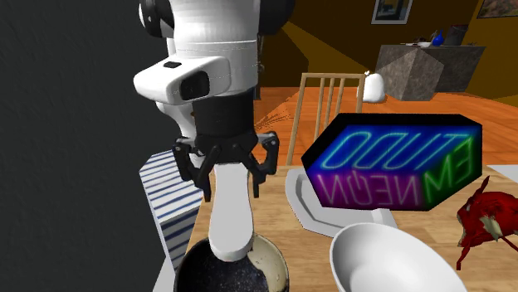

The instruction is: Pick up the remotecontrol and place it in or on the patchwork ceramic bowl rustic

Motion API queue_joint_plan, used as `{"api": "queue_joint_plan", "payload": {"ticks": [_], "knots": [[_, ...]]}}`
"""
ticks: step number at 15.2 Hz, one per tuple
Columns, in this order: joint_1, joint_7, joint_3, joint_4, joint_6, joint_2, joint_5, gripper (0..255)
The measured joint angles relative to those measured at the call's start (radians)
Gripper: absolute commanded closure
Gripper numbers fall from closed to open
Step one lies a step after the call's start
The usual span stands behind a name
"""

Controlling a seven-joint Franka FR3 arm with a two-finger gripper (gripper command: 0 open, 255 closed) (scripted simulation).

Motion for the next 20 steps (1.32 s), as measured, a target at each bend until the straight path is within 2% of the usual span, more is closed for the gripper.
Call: {"api": "queue_joint_plan", "payload": {"ticks": [4, 5, 7, 20], "knots": [[-0.037, -0.031, -0.006, 0.324, -0.114, 0.212, 0.02, 255], [-0.042, -0.034, -0.006, 0.358, -0.124, 0.236, 0.022, 255], [-0.044, -0.036, -0.006, 0.36, -0.111, 0.252, 0.023, 255], [-0.037, -0.043, -0.005, 0.174, 0.065, 0.241, 0.024, 255]]}}
